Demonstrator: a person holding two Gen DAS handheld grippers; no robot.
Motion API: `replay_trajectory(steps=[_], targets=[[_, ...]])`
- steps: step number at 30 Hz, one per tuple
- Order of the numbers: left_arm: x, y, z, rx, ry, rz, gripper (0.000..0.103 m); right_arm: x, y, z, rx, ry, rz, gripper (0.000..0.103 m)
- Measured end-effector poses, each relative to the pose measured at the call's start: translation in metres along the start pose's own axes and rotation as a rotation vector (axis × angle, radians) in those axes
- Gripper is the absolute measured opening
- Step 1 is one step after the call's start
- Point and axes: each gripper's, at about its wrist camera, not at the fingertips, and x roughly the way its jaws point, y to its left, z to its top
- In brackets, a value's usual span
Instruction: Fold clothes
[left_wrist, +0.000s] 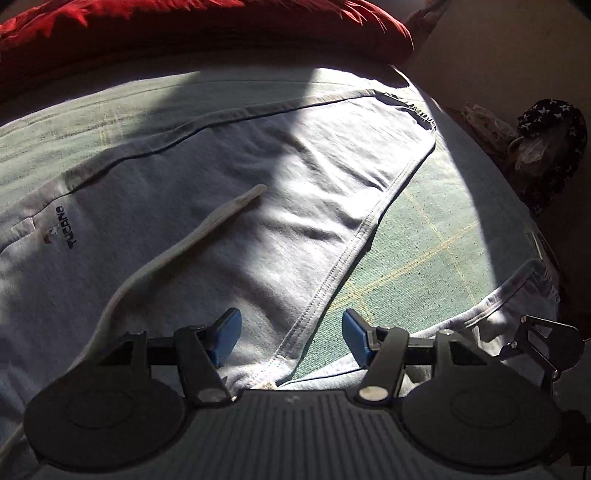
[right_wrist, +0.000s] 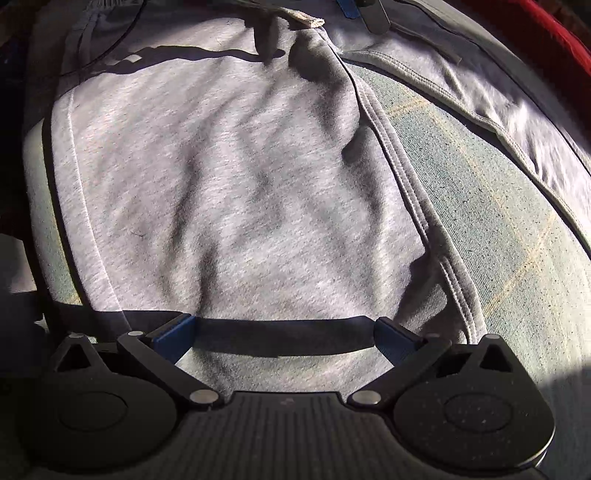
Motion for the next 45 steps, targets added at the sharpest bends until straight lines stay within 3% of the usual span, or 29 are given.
replay_trajectory(steps=[3,5,8,10,12,14,22,27,32,34,37,40,45], targets=[[0.017,0.003,0.000,-0.019,0.043,-0.019,0.060,-0.010,-0.005,0.009,0.048,-0.034,-0.029,0.103],[0.033,0.007,-0.005,-0.083,0.138,-0.103,0.062,-0.014,-0.009,0.012,0.068,-0.056,-0.042,0.103],[0.023,0.004,-0.004,-0.062,0.108,-0.137,0.063,-0.021,-0.017,0.014,0.081,-0.086,-0.050,0.103],[0.009,0.013,0.004,-0.090,0.042,-0.119,0.064,-0.021,-0.016,0.021,0.081,-0.106,-0.044,0.103],[0.001,0.026,0.012,-0.113,-0.005,-0.054,0.064,-0.021,-0.025,0.026,0.082,-0.132,-0.036,0.103],[-0.001,0.047,0.023,-0.151,-0.024,0.016,0.064,-0.022,-0.027,0.033,0.089,-0.169,-0.038,0.103],[0.026,0.114,0.038,-0.330,-0.056,0.153,0.064,-0.033,-0.054,0.050,0.141,-0.263,-0.043,0.103],[0.011,0.117,0.053,-0.342,-0.112,0.144,0.064,-0.033,-0.073,0.053,0.178,-0.286,-0.048,0.103],[0.034,0.119,0.073,-0.292,-0.087,0.087,0.066,-0.031,-0.084,0.066,0.230,-0.335,-0.023,0.103],[0.047,0.123,0.079,-0.293,-0.108,0.102,0.068,-0.032,-0.091,0.074,0.242,-0.363,-0.007,0.103],[0.048,0.133,0.090,-0.359,-0.180,0.213,0.066,-0.036,-0.106,0.086,0.247,-0.399,-0.010,0.103],[0.037,0.138,0.096,-0.416,-0.221,0.177,0.066,-0.038,-0.128,0.098,0.244,-0.435,-0.041,0.103],[0.036,0.123,0.094,-0.296,-0.164,0.153,0.069,-0.025,-0.170,0.129,0.228,-0.493,-0.085,0.103]])
